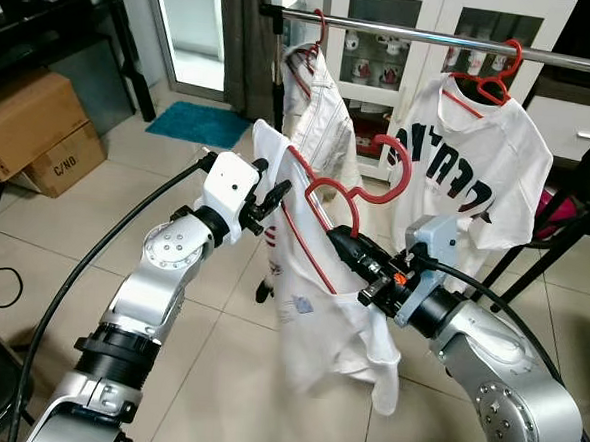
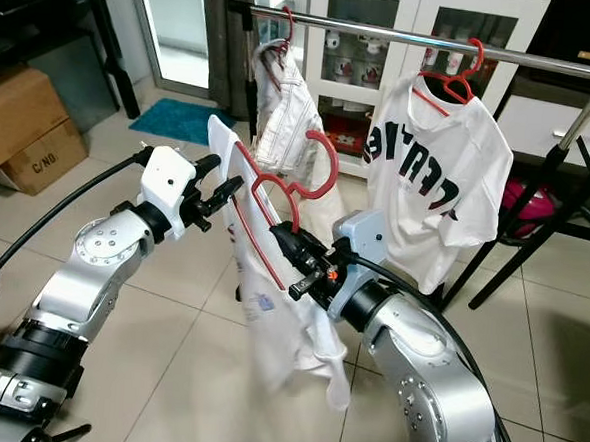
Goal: Hang hanger
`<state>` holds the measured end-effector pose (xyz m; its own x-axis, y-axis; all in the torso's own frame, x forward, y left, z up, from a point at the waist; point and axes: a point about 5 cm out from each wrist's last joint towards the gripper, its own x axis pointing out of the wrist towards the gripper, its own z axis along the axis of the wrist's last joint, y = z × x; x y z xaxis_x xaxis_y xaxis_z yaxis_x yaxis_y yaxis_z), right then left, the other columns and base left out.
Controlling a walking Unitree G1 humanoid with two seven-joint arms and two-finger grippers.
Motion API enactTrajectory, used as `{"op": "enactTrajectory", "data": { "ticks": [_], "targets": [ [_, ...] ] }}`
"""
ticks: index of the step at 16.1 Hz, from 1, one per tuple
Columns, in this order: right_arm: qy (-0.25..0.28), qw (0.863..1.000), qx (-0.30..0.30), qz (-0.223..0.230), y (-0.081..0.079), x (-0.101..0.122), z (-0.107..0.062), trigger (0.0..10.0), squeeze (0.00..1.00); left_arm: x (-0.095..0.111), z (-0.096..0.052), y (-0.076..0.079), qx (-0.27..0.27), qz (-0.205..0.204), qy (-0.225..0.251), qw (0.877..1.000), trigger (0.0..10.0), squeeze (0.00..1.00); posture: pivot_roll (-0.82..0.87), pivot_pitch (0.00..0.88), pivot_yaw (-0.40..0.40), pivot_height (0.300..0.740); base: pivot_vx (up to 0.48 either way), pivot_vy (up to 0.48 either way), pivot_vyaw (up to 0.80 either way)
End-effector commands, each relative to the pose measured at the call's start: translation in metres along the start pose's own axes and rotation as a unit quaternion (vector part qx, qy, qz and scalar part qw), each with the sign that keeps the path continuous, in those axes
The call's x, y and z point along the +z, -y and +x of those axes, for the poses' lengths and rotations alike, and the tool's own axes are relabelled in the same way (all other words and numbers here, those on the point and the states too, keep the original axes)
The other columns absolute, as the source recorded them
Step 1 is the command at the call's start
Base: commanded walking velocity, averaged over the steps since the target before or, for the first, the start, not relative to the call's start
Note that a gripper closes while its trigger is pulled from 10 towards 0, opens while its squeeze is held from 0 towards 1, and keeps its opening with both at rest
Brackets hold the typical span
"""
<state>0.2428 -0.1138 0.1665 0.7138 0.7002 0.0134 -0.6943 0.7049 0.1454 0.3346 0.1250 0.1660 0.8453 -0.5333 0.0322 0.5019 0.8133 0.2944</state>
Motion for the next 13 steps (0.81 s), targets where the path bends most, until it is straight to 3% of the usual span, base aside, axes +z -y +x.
{"op": "enactTrajectory", "data": {
  "ticks": [1, 13],
  "targets": [
    [0.029, 0.999, 0.01, -0.008, -0.002, 0.011, -0.002, 0.0, 0.0, 0.005, 0.003, -0.003, -0.001, 0.004, 0.009, 1.0, 0.0, 0.0, -0.11, 0.0, 0.049, 0.74, 0.0, 0.0, 0.0],
    [0.028, 1.0, 0.011, 0.0, -0.005, 0.011, -0.007, 0.0, 0.0, 0.001, 0.0, -0.015, 0.017, 0.004, 0.002, 1.0, 0.0, 0.0, -0.11, 0.0, 0.029, 0.74, 0.0, 0.0, 0.0]
  ]
}}
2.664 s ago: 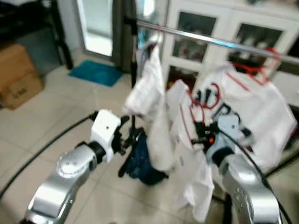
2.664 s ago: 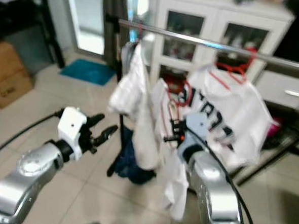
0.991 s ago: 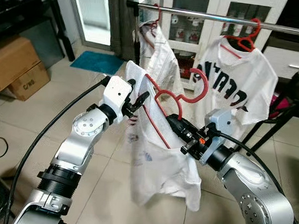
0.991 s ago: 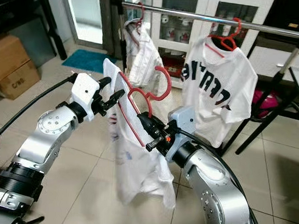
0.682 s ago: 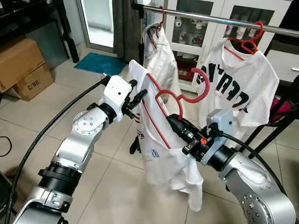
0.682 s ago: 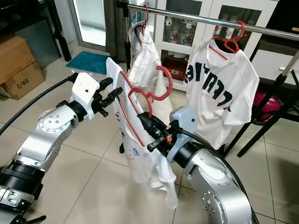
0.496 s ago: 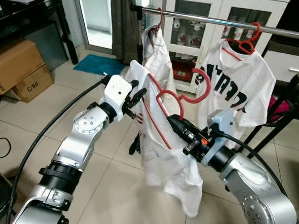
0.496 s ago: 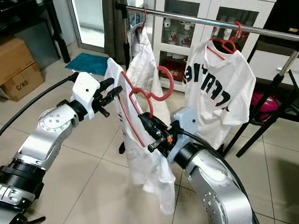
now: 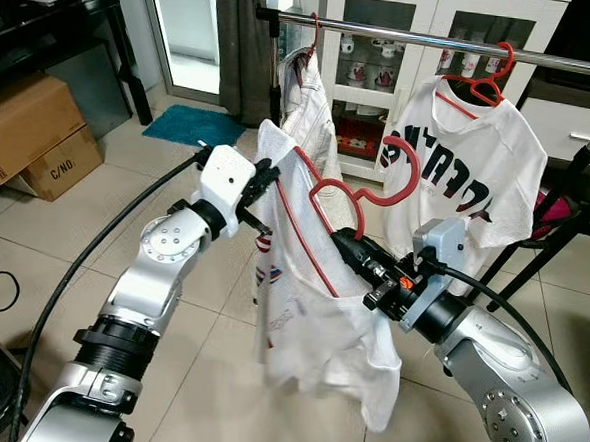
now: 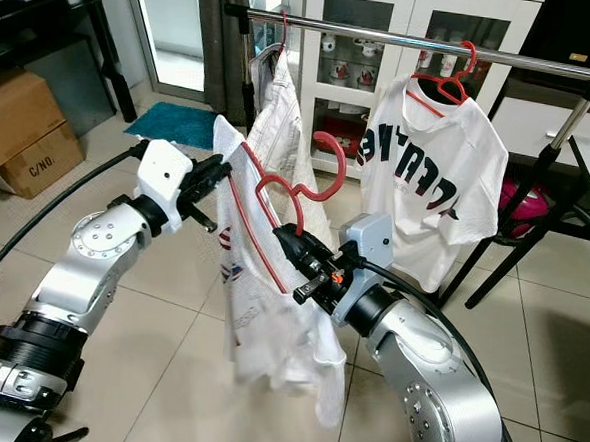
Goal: Hang hanger
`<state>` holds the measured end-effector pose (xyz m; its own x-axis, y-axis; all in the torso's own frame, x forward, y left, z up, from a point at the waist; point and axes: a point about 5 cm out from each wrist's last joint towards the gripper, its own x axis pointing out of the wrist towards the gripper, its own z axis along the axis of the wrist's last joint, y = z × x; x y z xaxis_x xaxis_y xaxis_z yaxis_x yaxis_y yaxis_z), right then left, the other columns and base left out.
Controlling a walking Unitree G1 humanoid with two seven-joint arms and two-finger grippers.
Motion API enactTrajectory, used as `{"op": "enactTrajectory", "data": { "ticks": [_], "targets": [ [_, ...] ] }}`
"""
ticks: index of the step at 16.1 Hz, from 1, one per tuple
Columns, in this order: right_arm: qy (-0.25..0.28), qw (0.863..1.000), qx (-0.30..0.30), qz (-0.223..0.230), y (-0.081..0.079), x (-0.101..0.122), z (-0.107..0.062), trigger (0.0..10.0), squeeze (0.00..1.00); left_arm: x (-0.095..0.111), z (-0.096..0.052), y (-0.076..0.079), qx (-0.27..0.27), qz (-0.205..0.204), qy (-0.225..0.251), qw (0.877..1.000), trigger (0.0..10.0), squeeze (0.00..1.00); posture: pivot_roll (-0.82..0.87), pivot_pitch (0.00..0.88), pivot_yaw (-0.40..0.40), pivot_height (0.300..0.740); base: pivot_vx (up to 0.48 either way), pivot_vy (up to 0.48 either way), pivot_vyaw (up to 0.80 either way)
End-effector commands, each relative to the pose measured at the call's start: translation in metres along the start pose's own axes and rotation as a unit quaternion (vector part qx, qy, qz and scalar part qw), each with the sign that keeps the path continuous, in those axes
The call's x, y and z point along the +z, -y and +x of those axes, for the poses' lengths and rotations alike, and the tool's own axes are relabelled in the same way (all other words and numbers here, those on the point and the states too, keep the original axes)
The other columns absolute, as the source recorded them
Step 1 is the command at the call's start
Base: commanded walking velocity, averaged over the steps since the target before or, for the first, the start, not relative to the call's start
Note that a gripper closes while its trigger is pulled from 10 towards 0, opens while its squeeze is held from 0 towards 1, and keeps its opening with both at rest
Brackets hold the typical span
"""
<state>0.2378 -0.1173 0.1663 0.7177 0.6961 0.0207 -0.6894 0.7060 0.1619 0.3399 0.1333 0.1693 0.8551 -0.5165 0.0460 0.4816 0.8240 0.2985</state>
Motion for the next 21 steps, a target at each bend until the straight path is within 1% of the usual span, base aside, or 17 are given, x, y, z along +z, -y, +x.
{"op": "enactTrajectory", "data": {
  "ticks": [1, 3, 5, 7, 8, 9, 10, 11, 12, 13, 14, 15, 16, 17, 18, 20, 21],
  "targets": [
    [0.021, 1.0, 0.011, -0.009, -0.003, 0.01, -0.002, 0.0, 0.0, 0.001, -0.001, -0.006, 0.006, 0.001, -0.001, 1.0, 0.0, 0.0, -0.11, 0.0, 0.029, 0.74, 0.0, 0.0, 0.0],
    [0.008, 1.0, -0.012, -0.016, 0.004, 0.008, -0.002, 0.0, 0.0, 0.001, -0.003, -0.013, 0.011, 0.003, -0.003, 1.0, 0.0, 0.0, -0.11, 0.0, 0.03, 0.74, 0.0, 0.0, 0.0],
    [-0.008, 0.999, -0.019, -0.03, 0.007, 0.006, -0.002, 0.0, 0.0, 0.003, -0.007, -0.023, 0.011, 0.018, -0.007, 1.0, 0.0, 0.0, -0.11, 0.0, 0.029, 0.74, 0.0, 0.0, 0.0],
    [-0.055, 0.996, -0.011, -0.066, 0.011, -0.001, -0.006, 0.0, 0.0, 0.013, -0.013, -0.035, -0.018, 0.036, -0.002, 0.999, 0.0, 0.0, -0.1, 0.0, 0.028, 0.74, 0.0, 0.0, 0.0],
    [-0.091, 0.992, 0.008, -0.091, 0.016, -0.007, -0.013, 0.0, 0.0, 0.027, -0.02, -0.053, -0.023, 0.044, 0.0, 0.999, 0.0, 0.0, -0.1, 0.0, 0.026, 0.74, 0.0, 0.0, 0.0],
    [-0.101, 0.99, 0.02, -0.097, 0.017, -0.008, -0.016, 0.0, 0.0, 0.033, -0.022, -0.062, -0.02, 0.038, 0.004, 0.999, 0.0, 0.0, -0.1, 0.0, 0.026, 0.74, 0.0, 0.0, 0.0],
    [-0.113, 0.987, 0.055, -0.103, 0.015, -0.009, -0.023, 0.0, 0.0, 0.044, -0.027, -0.079, -0.013, 0.011, 0.016, 1.0, 0.0, 0.0, -0.09, 0.0, 0.023, 0.74, 0.0, 0.0, 0.0],
    [-0.115, 0.985, 0.084, -0.099, 0.013, -0.009, -0.029, 0.0, 0.0, 0.049, -0.03, -0.095, 0.006, -0.026, 0.029, 0.999, 0.0, 0.0, -0.09, 0.0, 0.021, 0.74, 0.0, 0.0, 0.0],
    [-0.11, 0.984, 0.105, -0.089, 0.011, -0.007, -0.034, 0.0, 0.0, 0.048, -0.033, -0.11, 0.038, -0.051, 0.032, 0.997, 0.0, 0.0, -0.09, 0.0, 0.022, 0.74, 0.0, 0.0, 0.0],
    [-0.105, 0.985, 0.112, -0.083, 0.01, -0.006, -0.036, 0.0, 0.0, 0.045, -0.035, -0.119, 0.063, -0.062, 0.032, 0.996, 0.0, 0.0, -0.09, 0.0, 0.023, 0.74, 0.0, 0.0, 0.0],
    [-0.096, 0.985, 0.122, -0.072, 0.01, -0.003, -0.039, 0.0, 0.0, 0.04, -0.039, -0.134, 0.116, -0.087, 0.035, 0.989, 0.0, 0.0, -0.09, 0.0, 0.023, 0.74, 0.0, 0.0, 0.0],
    [-0.091, 0.985, 0.129, -0.065, 0.009, -0.002, -0.04, 0.0, 0.0, 0.036, -0.042, -0.142, 0.149, -0.107, 0.036, 0.982, 0.0, 0.0, -0.09, 0.0, 0.023, 0.74, 0.0, 0.0, 0.0],
    [-0.074, 0.986, 0.138, -0.05, 0.009, 0.002, -0.043, 0.0, 0.0, 0.022, -0.047, -0.152, 0.195, -0.154, 0.028, 0.968, 0.0, 0.0, -0.09, 0.0, 0.026, 0.74, 0.0, 0.0, 0.0],
    [-0.051, 0.989, 0.135, -0.034, 0.01, 0.006, -0.044, 0.0, 0.0, 0.006, -0.049, -0.152, 0.205, -0.18, 0.008, 0.962, 0.0, 0.0, -0.09, 0.0, 0.026, 0.74, 0.0, 0.0, 0.0],
    [-0.04, 0.99, 0.13, -0.026, 0.01, 0.007, -0.043, 0.0, 0.0, -0.003, -0.049, -0.146, 0.198, -0.192, -0.005, 0.961, 0.0, 0.0, -0.1, 0.0, 0.033, 0.74, 0.0, 0.0, 0.0],
    [0.011, 0.995, 0.099, 0.007, 0.013, 0.013, -0.039, 0.0, 0.0, -0.027, -0.041, -0.121, 0.16, -0.226, -0.034, 0.96, 0.0, 0.0, -0.1, 0.0, 0.035, 0.74, 0.0, 0.0, 0.0],
    [0.039, 0.996, 0.075, 0.021, 0.015, 0.017, -0.034, 0.0, 0.0, -0.035, -0.034, -0.102, 0.128, -0.24, -0.045, 0.961, 0.0, 0.0, -0.1, 0.0, 0.035, 0.74, 0.0, 0.0, 0.0]
  ]
}}
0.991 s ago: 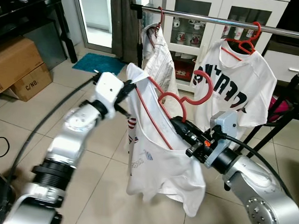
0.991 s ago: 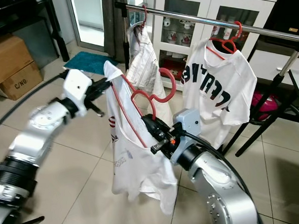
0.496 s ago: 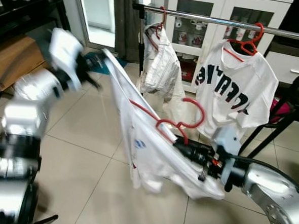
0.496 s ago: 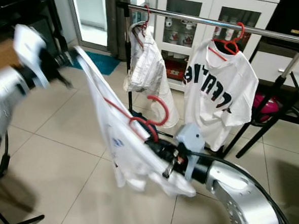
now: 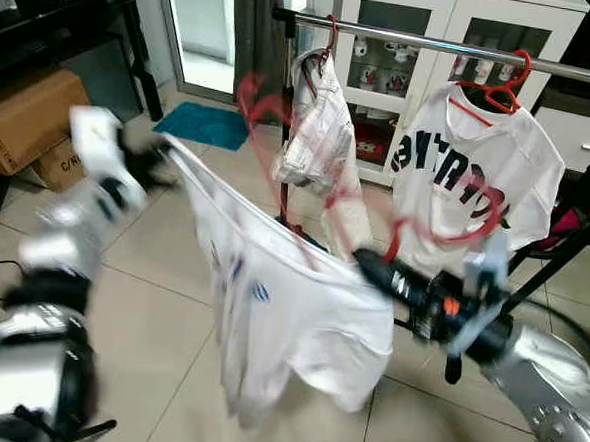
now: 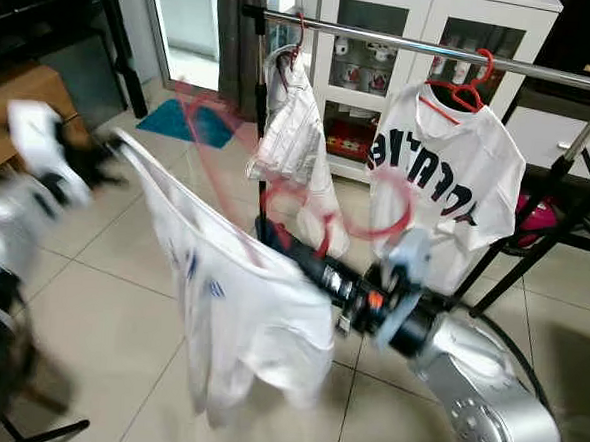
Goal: Hang hanger
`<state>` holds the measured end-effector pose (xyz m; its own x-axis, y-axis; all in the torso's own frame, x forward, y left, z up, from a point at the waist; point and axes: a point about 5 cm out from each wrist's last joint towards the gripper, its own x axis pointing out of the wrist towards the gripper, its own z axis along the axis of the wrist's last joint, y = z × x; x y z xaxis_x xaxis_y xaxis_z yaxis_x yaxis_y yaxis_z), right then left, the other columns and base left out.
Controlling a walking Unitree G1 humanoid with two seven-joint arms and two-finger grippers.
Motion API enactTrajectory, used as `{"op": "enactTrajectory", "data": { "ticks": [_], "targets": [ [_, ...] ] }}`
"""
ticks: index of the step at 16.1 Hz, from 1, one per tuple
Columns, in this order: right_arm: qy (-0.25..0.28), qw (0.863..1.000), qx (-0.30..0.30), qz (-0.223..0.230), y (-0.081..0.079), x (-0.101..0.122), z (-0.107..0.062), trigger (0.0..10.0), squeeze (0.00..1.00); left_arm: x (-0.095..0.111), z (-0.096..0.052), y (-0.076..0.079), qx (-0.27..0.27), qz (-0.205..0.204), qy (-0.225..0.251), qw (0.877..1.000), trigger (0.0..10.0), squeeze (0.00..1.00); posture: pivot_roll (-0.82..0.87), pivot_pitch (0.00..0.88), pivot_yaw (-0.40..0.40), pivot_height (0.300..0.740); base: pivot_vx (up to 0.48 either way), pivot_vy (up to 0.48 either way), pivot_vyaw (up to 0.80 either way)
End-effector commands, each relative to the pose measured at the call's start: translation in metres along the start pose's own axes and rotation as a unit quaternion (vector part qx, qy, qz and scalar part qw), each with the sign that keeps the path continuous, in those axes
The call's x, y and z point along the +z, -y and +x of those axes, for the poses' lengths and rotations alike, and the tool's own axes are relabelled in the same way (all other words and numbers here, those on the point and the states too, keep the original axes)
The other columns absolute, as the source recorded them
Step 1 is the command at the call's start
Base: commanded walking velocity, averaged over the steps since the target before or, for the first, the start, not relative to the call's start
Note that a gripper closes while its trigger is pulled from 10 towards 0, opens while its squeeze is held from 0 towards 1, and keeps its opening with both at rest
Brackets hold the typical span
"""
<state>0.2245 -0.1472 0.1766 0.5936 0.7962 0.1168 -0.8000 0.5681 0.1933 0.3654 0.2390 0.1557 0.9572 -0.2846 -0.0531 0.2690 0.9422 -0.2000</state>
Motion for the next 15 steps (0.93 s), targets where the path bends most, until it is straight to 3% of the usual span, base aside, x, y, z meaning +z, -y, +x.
{"op": "enactTrajectory", "data": {
  "ticks": [1, 2, 3, 4, 6, 8, 10, 11, 12, 13, 14, 15],
  "targets": [
    [0.026, 0.999, -0.033, 0.007, 0.007, 0.007, 0.0, 0.0, 0.0, -0.001, 0.003, 0.011, -0.027, 0.003, -0.001, 1.0, 0.0, 0.0, -0.1, 0.0, 0.034, 0.74, 0.0, 0.0, 0.0],
    [0.057, 0.996, -0.069, 0.025, 0.013, 0.01, 0.007, 0.0, 0.0, -0.017, 0.008, 0.045, -0.101, 0.001, -0.02, 0.995, 0.0, 0.0, -0.1, 0.0, 0.034, 0.74, 0.0, 0.0, 0.0],
    [0.071, 0.989, -0.124, 0.037, 0.023, 0.008, 0.018, 0.0, 0.0, -0.029, 0.007, 0.097, -0.216, 0.019, -0.04, 0.975, 0.0, 0.0, -0.1, 0.0, 0.031, 0.74, 0.0, 0.0, 0.0],
    [0.072, 0.985, -0.151, 0.035, 0.028, 0.006, 0.023, 0.0, 0.0, -0.03, 0.004, 0.117, -0.257, 0.022, -0.039, 0.965, 0.0, 0.0, -0.1, 0.0, 0.032, 0.74, 0.0, 0.0, 0.0],
    [0.075, 0.972, -0.222, 0.033, 0.039, 0.001, 0.025, 0.0, 0.0, -0.029, -0.004, 0.138, -0.296, 0.021, -0.035, 0.954, 0.0, 0.0, -0.1, 0.0, 0.034, 0.74, 0.0, 0.0, 0.0],
    [0.075, 0.958, -0.275, 0.031, 0.05, -0.004, 0.023, 0.0, 0.0, -0.023, -0.016, 0.144, -0.315, 0.016, -0.026, 0.949, 0.0, 0.0, -0.09, 0.0, 0.032, 0.74, 0.0, 0.0, 0.0],
    [0.074, 0.941, -0.33, 0.031, 0.062, -0.008, 0.017, 0.0, 0.0, -0.001, -0.034, 0.152, -0.354, -0.05, 0.021, 0.934, 0.0, 0.0, -0.09, 0.0, 0.022, 0.74, 0.0, 0.0, 0.0],
    [0.056, 0.936, -0.348, 0.013, 0.067, -0.011, 0.014, 0.0, 0.0, 0.025, -0.047, 0.158, -0.395, -0.119, 0.075, 0.908, 0.0, 0.0, -0.09, 0.0, 0.019, 0.74, 0.0, 0.0, 0.0],
    [0.037, 0.933, -0.357, -0.01, 0.07, -0.014, 0.011, 0.0, 0.0, 0.043, -0.056, 0.16, -0.415, -0.156, 0.111, 0.89, 0.0, 0.0, -0.07, 0.0, 0.013, 0.74, 0.0, 0.0, 0.0],
    [0.042, 0.929, -0.366, -0.006, 0.073, -0.016, 0.01, 0.0, 0.0, 0.042, -0.057, 0.155, -0.393, -0.144, 0.103, 0.902, 0.0, 0.0, -0.06, 0.0, 0.011, 0.74, 0.0, 0.0, 0.0],
    [0.051, 0.926, -0.373, -0.002, 0.074, -0.016, 0.01, 0.0, 0.0, 0.027, -0.054, 0.146, -0.347, -0.099, 0.053, 0.931, 0.0, 0.0, -0.06, 0.0, 0.015, 0.74, 0.0, 0.0, 0.0],
    [0.055, 0.925, -0.376, -0.002, 0.075, -0.016, 0.01, 0.0, 0.0, 0.018, -0.054, 0.141, -0.327, -0.08, 0.024, 0.941, 0.0, 0.0, -0.06, 0.0, 0.015, 0.74, 0.0, 0.0, 0.0]
  ]
}}
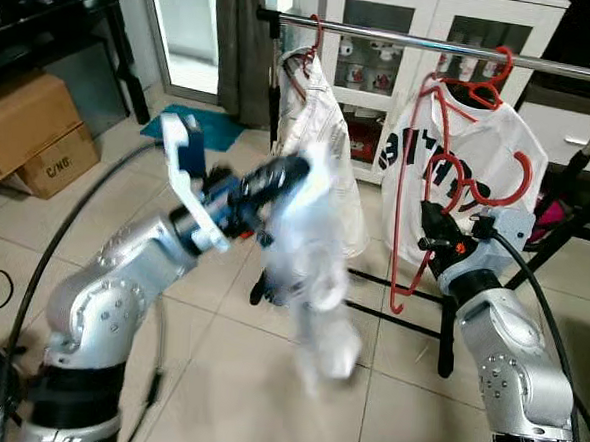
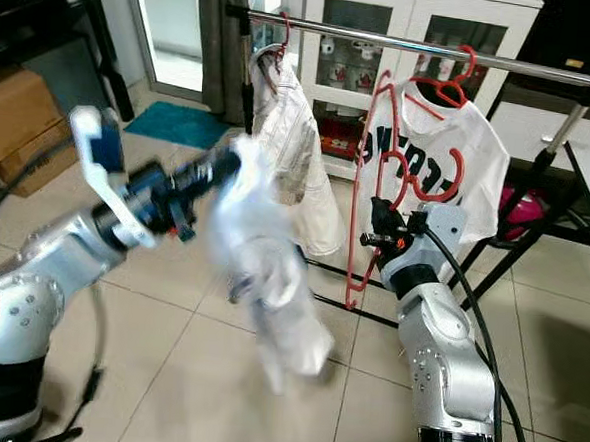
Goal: Hang hanger
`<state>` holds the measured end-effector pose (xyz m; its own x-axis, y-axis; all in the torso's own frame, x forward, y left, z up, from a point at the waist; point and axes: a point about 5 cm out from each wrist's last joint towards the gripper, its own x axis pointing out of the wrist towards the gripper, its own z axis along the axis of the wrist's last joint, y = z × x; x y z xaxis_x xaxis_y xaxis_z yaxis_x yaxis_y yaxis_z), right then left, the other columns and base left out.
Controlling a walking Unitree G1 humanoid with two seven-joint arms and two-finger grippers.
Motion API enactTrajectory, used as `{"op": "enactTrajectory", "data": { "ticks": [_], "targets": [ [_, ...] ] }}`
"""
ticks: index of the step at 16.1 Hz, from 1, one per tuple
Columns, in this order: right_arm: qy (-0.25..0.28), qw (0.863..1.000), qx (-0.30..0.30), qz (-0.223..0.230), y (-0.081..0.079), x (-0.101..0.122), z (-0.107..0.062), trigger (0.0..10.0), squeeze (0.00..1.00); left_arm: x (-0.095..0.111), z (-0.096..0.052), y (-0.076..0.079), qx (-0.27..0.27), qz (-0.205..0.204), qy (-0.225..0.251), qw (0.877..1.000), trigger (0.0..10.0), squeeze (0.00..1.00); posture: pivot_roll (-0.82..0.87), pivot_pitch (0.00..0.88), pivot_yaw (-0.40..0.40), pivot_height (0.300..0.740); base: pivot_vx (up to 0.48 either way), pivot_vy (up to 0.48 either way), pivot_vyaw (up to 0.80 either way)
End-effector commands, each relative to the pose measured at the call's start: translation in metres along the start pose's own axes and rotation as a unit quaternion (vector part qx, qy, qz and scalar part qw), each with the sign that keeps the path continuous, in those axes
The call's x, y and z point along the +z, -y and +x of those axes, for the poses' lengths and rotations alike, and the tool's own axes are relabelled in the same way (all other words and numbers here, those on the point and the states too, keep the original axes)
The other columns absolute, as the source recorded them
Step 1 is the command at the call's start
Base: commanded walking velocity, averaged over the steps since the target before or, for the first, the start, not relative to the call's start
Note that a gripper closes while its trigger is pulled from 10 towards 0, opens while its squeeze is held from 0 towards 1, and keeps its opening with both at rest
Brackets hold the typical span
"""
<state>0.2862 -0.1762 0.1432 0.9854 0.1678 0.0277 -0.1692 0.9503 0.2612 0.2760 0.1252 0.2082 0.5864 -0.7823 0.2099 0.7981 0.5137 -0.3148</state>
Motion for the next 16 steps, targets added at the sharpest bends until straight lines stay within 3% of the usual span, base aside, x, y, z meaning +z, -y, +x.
{"op": "enactTrajectory", "data": {
  "ticks": [1, 2, 3, 4, 5, 7, 9, 11, 12, 16],
  "targets": [
    [0.016, 1.0, -0.008, -0.002, 0.001, 0.005, 0.002, 0.0, 0.0, -0.012, -0.004, -0.007, 0.037, 0.009, -0.046, 0.998, 0.0, 0.0, -0.06, 0.0, 0.016, 0.74, 0.0, 0.0, 0.0],
    [0.016, 1.0, -0.01, -0.006, 0.0, 0.006, 0.001, 0.0, 0.0, -0.021, -0.009, -0.011, 0.063, 0.022, -0.076, 0.995, 0.0, 0.0, -0.06, 0.0, 0.016, 0.74, 0.0, 0.0, 0.0],
    [0.004, 0.999, -0.011, -0.03, -0.002, 0.002, -0.004, 0.0, 0.0, -0.041, -0.025, -0.023, 0.14, 0.058, -0.13, 0.98, 0.2, 0.0, -0.08, 0.0, 0.018, 0.74, 0.0, 0.0, 0.0],
    [-0.01, 0.999, -0.016, -0.033, -0.003, -0.001, -0.006, 2.7, 0.0, -0.048, -0.032, -0.029, 0.179, 0.084, -0.146, 0.969, 4.9, 0.0, -0.09, 0.0, 0.004, 0.74, 0.0, 0.0, 0.0],
    [-0.034, 0.998, -0.013, -0.045, -0.005, -0.007, -0.011, 10.0, 0.0, -0.055, -0.041, -0.036, 0.24, 0.112, -0.15, 0.953, 10.0, 0.0, -0.08, 0.0, -0.006, 0.74, 0.0, 0.0, 0.0],
    [-0.081, 0.994, -0.009, -0.066, -0.006, -0.021, -0.017, 10.0, 0.0, -0.056, -0.04, -0.037, 0.295, 0.118, -0.123, 0.94, 10.0, 0.0, -0.05, 0.0, -0.015, 0.74, 0.0, 0.0, 0.0],
    [-0.074, 0.996, -0.025, -0.053, -0.004, -0.021, -0.016, 10.0, 0.0, -0.055, -0.038, -0.036, 0.309, 0.114, -0.11, 0.938, 10.0, 0.0, -0.05, 0.0, -0.018, 0.74, 0.0, 0.0, -0.8],
    [-0.065, 0.996, -0.043, -0.035, -0.008, -0.015, -0.01, 10.0, 0.0, -0.055, -0.033, -0.036, 0.315, 0.137, -0.103, 0.934, 10.0, 0.0, -0.07, 0.0, -0.016, 0.74, 0.0, 0.0, -0.8],
    [-0.065, 0.997, -0.034, -0.033, -0.011, -0.013, -0.011, 10.0, 0.0, -0.054, -0.03, -0.036, 0.322, 0.127, -0.094, 0.933, 10.0, 0.0, -0.07, 0.0, -0.017, 0.74, 0.0, 0.0, -0.8],
    [-0.066, 0.995, -0.064, -0.048, -0.001, -0.014, -0.014, 10.0, 0.0, -0.059, -0.027, -0.037, 0.336, 0.12, -0.093, 0.929, 10.0, 0.0, -0.08, 0.0, -0.013, 0.74, 0.0, 0.0, -0.8]
  ]
}}
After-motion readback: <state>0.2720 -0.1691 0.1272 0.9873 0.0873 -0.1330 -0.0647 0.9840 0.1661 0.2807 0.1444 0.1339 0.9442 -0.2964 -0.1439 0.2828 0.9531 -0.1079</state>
